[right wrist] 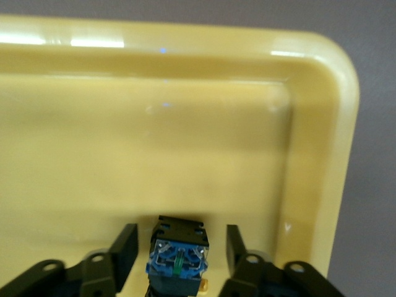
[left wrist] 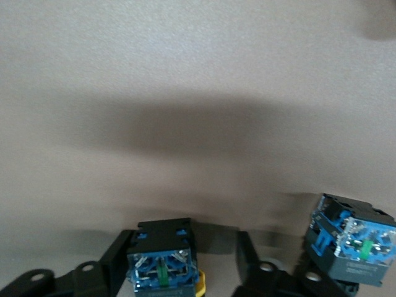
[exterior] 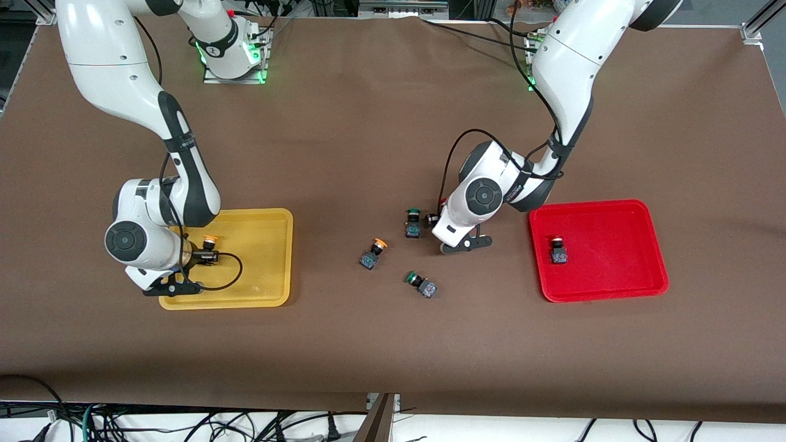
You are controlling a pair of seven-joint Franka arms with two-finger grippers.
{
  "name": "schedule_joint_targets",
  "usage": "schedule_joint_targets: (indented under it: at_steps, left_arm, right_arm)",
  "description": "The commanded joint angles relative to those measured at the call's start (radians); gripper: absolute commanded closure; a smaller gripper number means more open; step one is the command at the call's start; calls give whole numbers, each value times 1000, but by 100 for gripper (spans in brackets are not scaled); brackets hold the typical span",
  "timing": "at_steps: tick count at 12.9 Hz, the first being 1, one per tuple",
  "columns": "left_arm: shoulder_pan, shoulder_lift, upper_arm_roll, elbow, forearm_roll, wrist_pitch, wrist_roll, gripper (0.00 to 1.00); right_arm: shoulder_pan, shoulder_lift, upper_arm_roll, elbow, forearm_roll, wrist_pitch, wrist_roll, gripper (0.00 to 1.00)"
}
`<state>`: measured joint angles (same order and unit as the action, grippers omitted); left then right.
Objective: Place red and yellow buttons in trays
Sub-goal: 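Place the yellow button in the yellow tray while the left gripper reaches another button, then grasp a second red button with the left gripper while the right gripper reaches buttons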
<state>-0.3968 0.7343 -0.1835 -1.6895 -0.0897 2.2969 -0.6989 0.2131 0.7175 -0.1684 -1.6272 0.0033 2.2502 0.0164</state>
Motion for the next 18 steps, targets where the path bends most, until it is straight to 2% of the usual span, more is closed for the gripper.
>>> schedule_joint_targets:
  at_steps: [1,3,5,7,10,11,13,15,18]
  left_arm:
    - [-1,-30,7,-32,-19,-13,-5,86]
    - [19,-64,12,-19,-19,-63,1,89]
    - [85,-143,10,-15,-18,-150,18,89]
    - [146,-209,12,0,-19,-239,105,89]
    - [298,-219,15,86,-18,-400,307,89]
    - [371,-219,16,97,-18,-416,405,88]
    - [516,-210,15,102,-16,-406,630,87]
    - [591,-162,18,100,13,-348,766,87]
    - [618,-83,18,90,56,-220,771,87]
  right_arm:
    - [-8,-29,44,50,58,-29,-6,0]
    - [26,-21,82,133,121,-78,150,0]
    - [128,2,83,156,112,-64,429,0]
    - [224,61,79,245,107,-58,674,0]
    - [330,140,76,349,104,-54,923,0]
    - [357,169,75,386,90,-54,989,0]
    - [406,230,75,456,52,-54,1089,0]
    - [437,279,75,506,35,-49,1154,0]
    - [469,303,75,515,33,-18,1192,0]
